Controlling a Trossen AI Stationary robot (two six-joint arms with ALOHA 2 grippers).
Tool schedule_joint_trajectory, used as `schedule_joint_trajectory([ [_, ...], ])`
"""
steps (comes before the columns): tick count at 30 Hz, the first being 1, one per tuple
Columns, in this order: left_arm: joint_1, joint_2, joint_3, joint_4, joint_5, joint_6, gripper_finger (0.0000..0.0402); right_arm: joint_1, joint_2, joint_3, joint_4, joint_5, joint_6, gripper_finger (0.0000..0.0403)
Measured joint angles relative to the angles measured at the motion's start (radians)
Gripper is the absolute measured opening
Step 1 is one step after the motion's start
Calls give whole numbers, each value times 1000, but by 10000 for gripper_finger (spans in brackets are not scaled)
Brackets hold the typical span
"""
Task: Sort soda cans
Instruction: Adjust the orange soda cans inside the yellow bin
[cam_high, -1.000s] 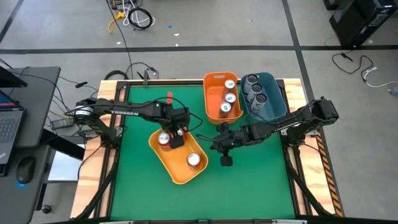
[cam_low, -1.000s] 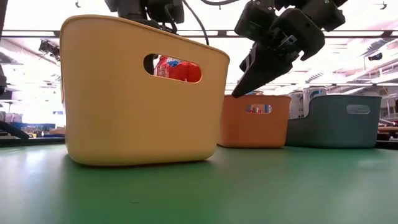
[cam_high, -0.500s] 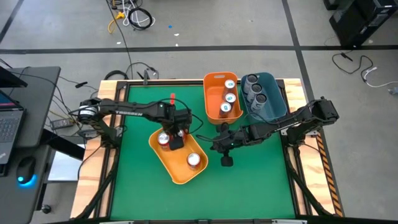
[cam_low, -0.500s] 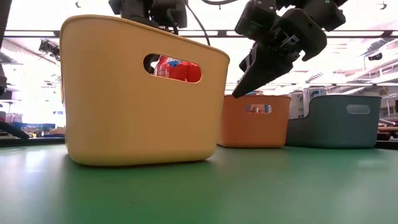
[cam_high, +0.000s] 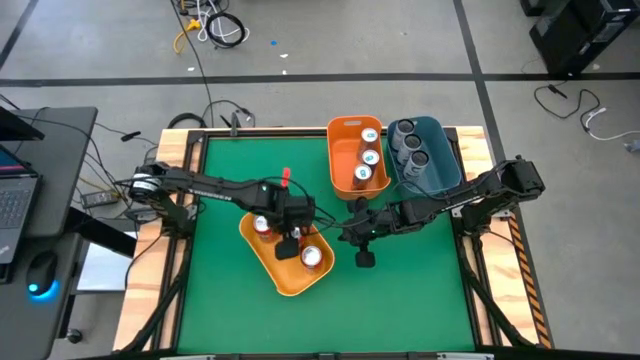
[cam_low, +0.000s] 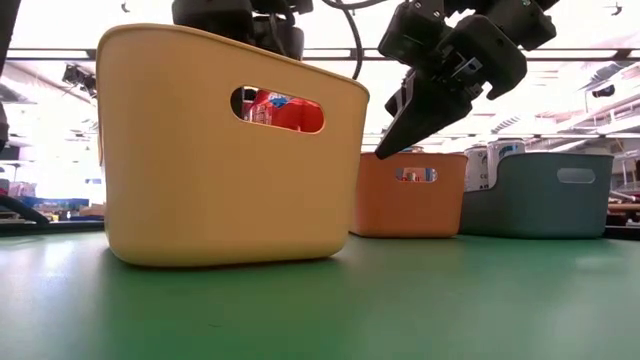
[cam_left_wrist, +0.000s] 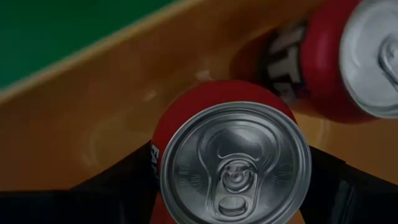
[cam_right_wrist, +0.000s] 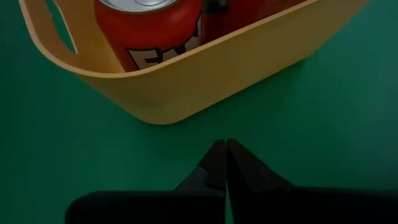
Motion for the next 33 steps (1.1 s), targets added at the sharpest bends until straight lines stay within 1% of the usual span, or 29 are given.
schedule_joint_trajectory([
  [4,-29,33,2,12,-24,-1,294,0,0,0,0,0,0,0],
  [8,-33,42,4,15,-36,-2,296,0,0,0,0,0,-1,0],
  [10,-33,43,4,20,-44,-1,312,0,0,0,-2,0,-1,0],
  [15,-33,47,1,30,-65,12,378,0,0,0,-5,0,-3,0],
  [17,-32,47,3,22,-74,19,390,0,0,0,-5,0,-5,0],
  [24,-33,47,108,-78,-84,25,377,0,0,0,-4,0,-5,0],
  [27,-33,47,167,-136,-106,25,375,0,0,0,-4,0,-5,0],
  [29,-33,47,202,-203,-131,13,375,0,0,0,-5,0,-5,0],
  [33,-33,44,248,-359,-162,-63,376,0,0,0,-11,-3,-7,0],
])
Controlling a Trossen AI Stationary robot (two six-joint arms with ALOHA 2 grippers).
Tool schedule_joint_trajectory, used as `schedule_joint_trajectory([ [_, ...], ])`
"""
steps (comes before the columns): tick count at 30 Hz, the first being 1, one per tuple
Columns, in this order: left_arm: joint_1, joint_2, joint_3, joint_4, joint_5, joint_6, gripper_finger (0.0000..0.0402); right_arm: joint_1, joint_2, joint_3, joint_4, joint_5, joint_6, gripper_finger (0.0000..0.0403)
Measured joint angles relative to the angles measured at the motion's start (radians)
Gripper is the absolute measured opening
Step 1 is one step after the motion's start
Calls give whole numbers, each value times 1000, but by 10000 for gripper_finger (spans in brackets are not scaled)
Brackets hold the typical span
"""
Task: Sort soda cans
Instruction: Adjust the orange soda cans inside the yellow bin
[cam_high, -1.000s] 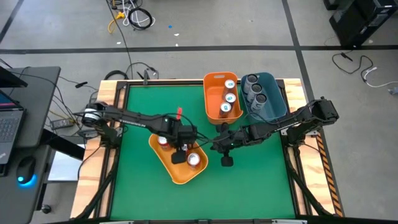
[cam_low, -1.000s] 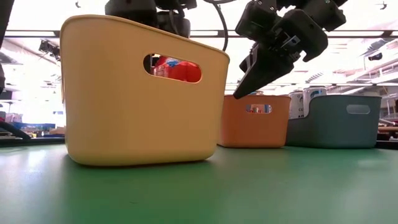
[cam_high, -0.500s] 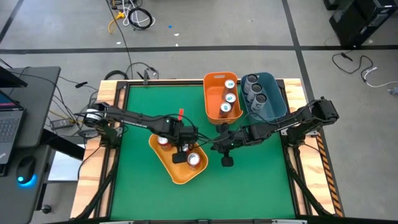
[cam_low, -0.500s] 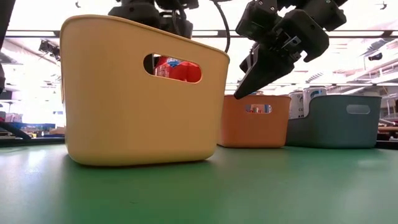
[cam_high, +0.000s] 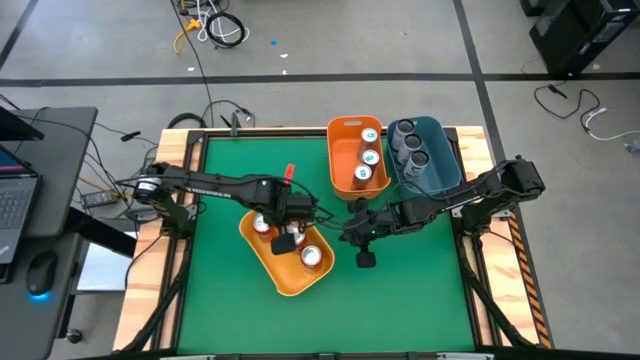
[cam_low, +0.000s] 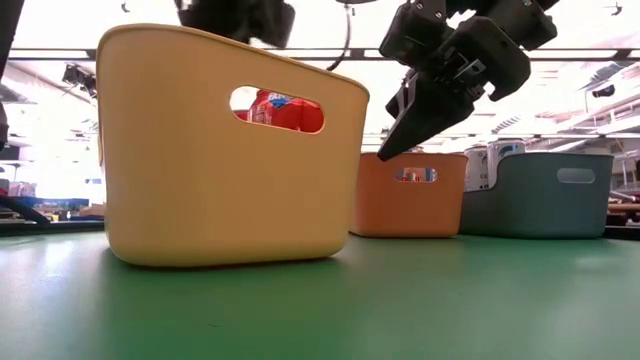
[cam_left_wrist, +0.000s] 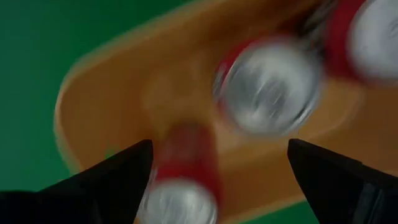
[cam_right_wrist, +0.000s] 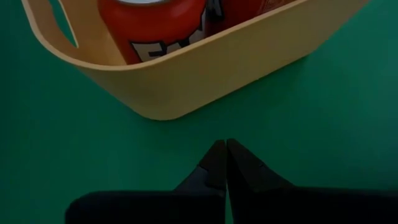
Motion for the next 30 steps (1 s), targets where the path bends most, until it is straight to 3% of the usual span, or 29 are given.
schedule_joint_trajectory([
  [6,-6,-8,0,-164,-33,-81,376,0,0,0,-5,-2,0,0],
  [14,-11,-24,-3,-226,-114,-95,376,0,0,0,-16,-3,-1,0],
  [25,-11,-26,-173,-169,-87,-71,376,0,0,0,-18,-3,0,0],
  [30,-11,-25,-243,-70,-45,-41,376,0,0,0,-19,-3,0,0],
])
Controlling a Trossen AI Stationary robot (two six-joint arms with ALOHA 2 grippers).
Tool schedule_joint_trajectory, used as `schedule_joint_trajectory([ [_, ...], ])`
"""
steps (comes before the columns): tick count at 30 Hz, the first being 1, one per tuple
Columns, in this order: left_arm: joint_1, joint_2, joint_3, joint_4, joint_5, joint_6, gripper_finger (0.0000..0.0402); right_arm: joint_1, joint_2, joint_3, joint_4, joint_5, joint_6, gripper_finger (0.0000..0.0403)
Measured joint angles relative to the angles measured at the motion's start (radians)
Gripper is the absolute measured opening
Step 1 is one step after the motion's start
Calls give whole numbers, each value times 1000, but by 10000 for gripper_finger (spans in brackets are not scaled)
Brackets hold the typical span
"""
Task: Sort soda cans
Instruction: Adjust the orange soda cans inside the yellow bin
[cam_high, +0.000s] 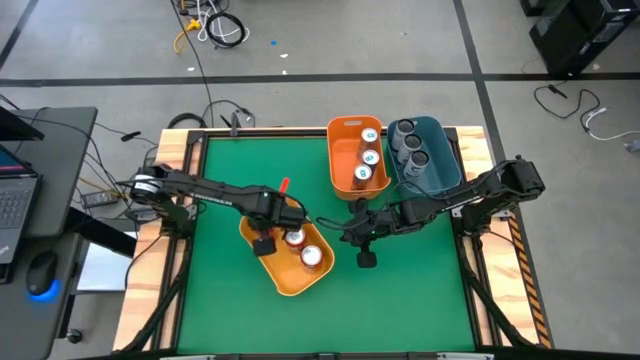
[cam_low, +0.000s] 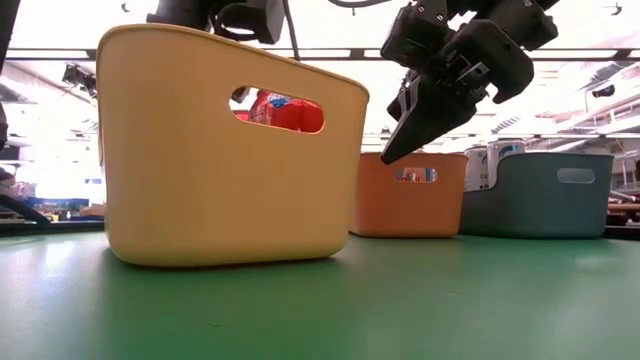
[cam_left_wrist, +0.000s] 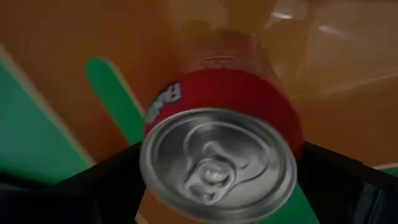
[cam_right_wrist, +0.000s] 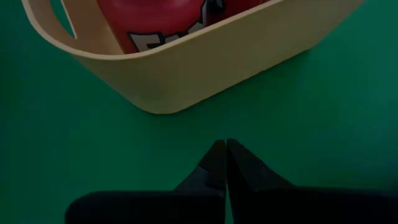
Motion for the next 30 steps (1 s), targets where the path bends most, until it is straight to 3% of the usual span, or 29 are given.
schedule_joint_trajectory([
  [8,0,0,-19,59,4,42,366,0,0,0,1,0,0,0],
  [15,2,-1,-16,83,-19,122,294,0,0,0,0,0,0,0],
  [30,68,-1,-15,199,-91,266,294,0,0,0,0,0,-2,0],
])
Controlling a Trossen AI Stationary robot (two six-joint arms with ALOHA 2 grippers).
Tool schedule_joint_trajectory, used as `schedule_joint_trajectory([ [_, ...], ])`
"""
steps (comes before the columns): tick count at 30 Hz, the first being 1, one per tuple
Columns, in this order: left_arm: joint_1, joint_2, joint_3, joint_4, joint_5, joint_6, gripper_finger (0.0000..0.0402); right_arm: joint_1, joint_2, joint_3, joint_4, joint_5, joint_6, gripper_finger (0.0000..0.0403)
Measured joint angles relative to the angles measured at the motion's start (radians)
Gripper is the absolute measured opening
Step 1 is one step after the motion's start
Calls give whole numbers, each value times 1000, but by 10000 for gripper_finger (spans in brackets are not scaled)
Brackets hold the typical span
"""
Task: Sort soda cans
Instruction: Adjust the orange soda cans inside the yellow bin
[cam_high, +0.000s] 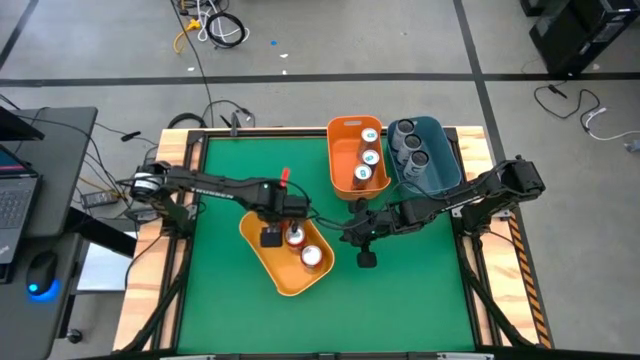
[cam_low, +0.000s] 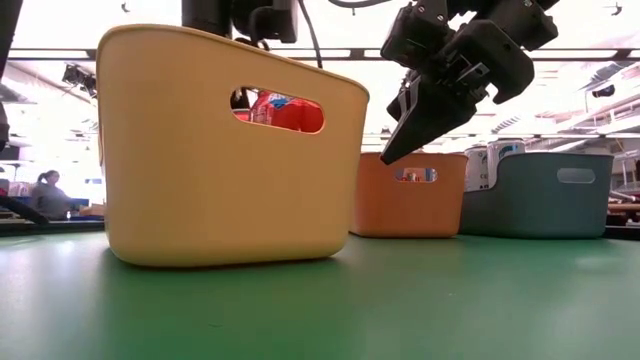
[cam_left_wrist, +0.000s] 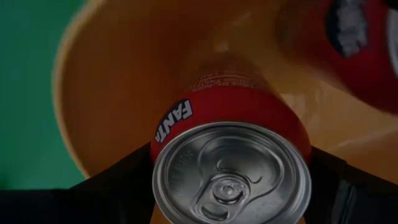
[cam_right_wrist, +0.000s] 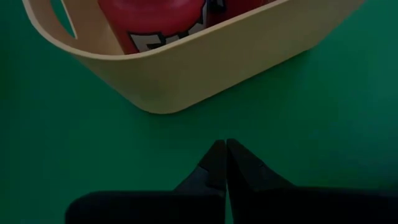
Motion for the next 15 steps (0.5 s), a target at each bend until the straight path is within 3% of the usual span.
schedule_joint_trajectory([
  [6,16,0,0,51,14,26,297,0,0,0,0,0,-10,0],
  [12,16,3,-1,59,-5,17,384,0,0,0,0,0,-9,0],
  [15,15,3,-1,50,-4,13,369,0,0,0,0,0,-9,0],
])
